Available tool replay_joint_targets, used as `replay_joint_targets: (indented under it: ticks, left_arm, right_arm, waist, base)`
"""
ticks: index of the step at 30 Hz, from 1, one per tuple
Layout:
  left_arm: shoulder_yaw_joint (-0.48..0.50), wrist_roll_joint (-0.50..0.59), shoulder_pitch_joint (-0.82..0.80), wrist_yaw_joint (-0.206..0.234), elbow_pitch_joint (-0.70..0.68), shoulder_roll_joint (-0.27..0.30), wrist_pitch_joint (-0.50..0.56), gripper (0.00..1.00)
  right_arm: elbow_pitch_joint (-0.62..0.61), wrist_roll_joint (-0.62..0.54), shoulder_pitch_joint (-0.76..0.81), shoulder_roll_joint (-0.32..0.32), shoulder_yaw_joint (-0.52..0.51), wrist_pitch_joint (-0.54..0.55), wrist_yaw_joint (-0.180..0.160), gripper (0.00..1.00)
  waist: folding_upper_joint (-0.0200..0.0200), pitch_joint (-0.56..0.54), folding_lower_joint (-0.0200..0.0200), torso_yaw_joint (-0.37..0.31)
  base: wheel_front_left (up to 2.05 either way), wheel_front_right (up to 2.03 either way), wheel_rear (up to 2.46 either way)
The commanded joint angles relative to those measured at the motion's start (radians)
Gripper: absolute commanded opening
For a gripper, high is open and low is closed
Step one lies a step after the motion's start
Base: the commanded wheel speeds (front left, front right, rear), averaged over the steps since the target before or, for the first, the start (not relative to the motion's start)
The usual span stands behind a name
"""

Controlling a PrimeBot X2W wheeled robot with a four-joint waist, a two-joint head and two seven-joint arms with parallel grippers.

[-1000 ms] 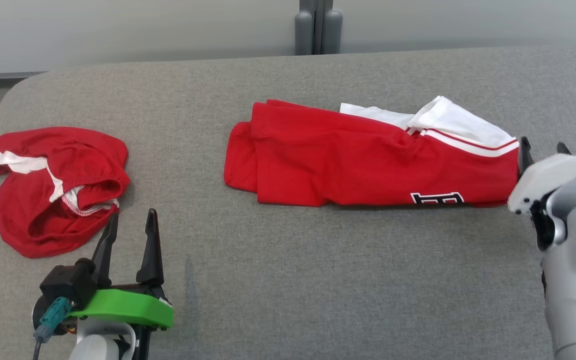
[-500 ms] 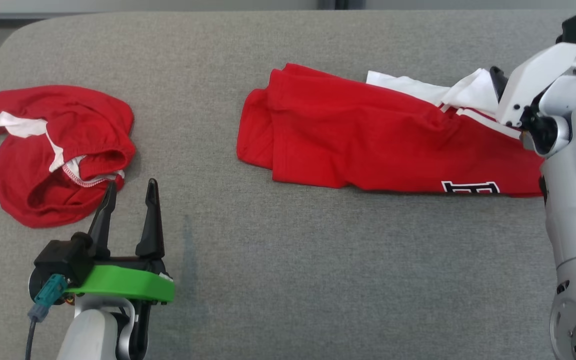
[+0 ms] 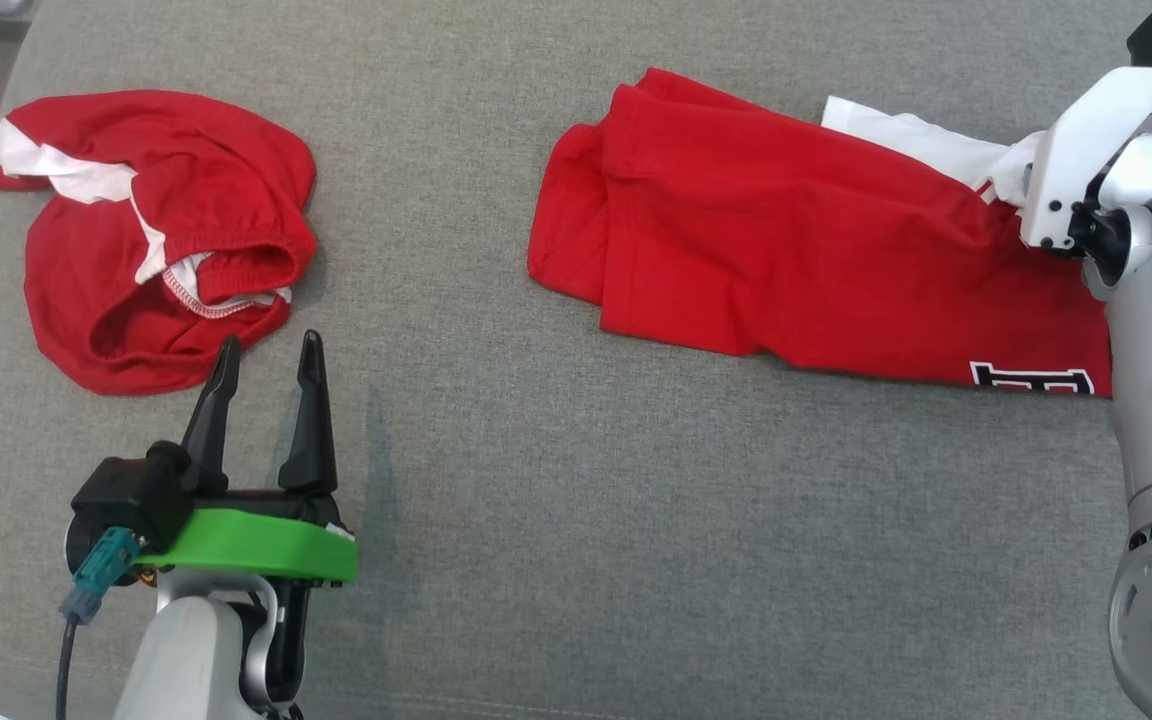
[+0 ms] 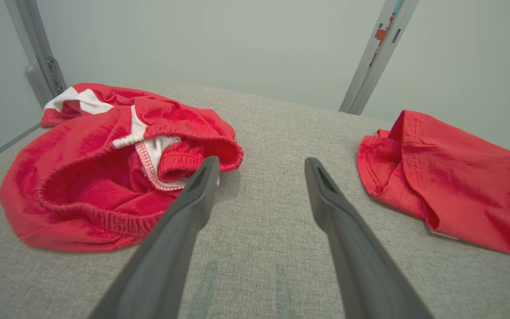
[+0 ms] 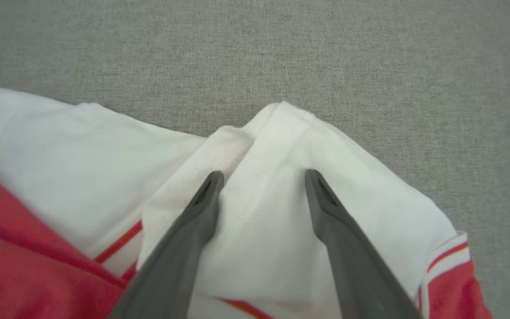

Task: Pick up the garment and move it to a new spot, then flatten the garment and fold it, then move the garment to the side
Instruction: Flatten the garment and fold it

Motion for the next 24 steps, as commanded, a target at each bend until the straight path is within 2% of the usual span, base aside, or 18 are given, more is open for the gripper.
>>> replay_joint_targets:
  ticks: [1, 8, 14, 16, 19, 24]
  left_arm:
    - [0.005, 0.007, -0.015, -0.002, -0.002, -0.002, 0.000, 1.00]
    - [0.017, 0.021, -0.008, -0.005, 0.005, -0.004, 0.000, 1.00]
    - [0.032, 0.027, 0.022, -0.007, 0.020, 0.001, 0.001, 1.00]
    - [0.036, 0.027, 0.033, -0.007, 0.023, 0.001, 0.001, 1.00]
    - [0.043, 0.029, 0.050, -0.006, 0.027, 0.000, 0.000, 1.00]
    - [0.057, 0.028, 0.075, 0.004, 0.022, 0.001, 0.001, 1.00]
  right_arm:
    - [-0.008, -0.022, 0.005, 0.003, -0.006, 0.011, -0.001, 0.00]
    - [-0.063, -0.022, 0.023, 0.039, -0.031, -0.069, -0.001, 0.00]
    - [-0.150, 0.097, 0.087, 0.073, 0.017, -0.173, -0.001, 0.00]
    - [-0.224, 0.167, 0.144, 0.083, 0.045, -0.203, -0.001, 0.00]
    - [-0.399, 0.282, 0.290, 0.093, 0.094, -0.217, -0.001, 0.00]
    - [-0.757, 0.396, 0.598, 0.100, 0.168, -0.145, -0.001, 0.00]
  waist:
    - [0.0000, -0.003, 0.0000, -0.004]
    - [0.0000, -0.035, 0.0000, -0.039]
    - [0.0000, -0.099, 0.0000, -0.088]
    - [0.0000, -0.122, 0.0000, -0.108]
    - [0.0000, -0.155, 0.0000, -0.137]
    - [0.0000, -0.188, 0.0000, -0.189]
  base:
    - [0.00, 0.00, 0.00]
    - [0.00, 0.00, 0.00]
    - [0.00, 0.00, 0.00]
    - [0.00, 0.00, 0.00]
    - [0.00, 0.00, 0.00]
    - [0.00, 0.00, 0.00]
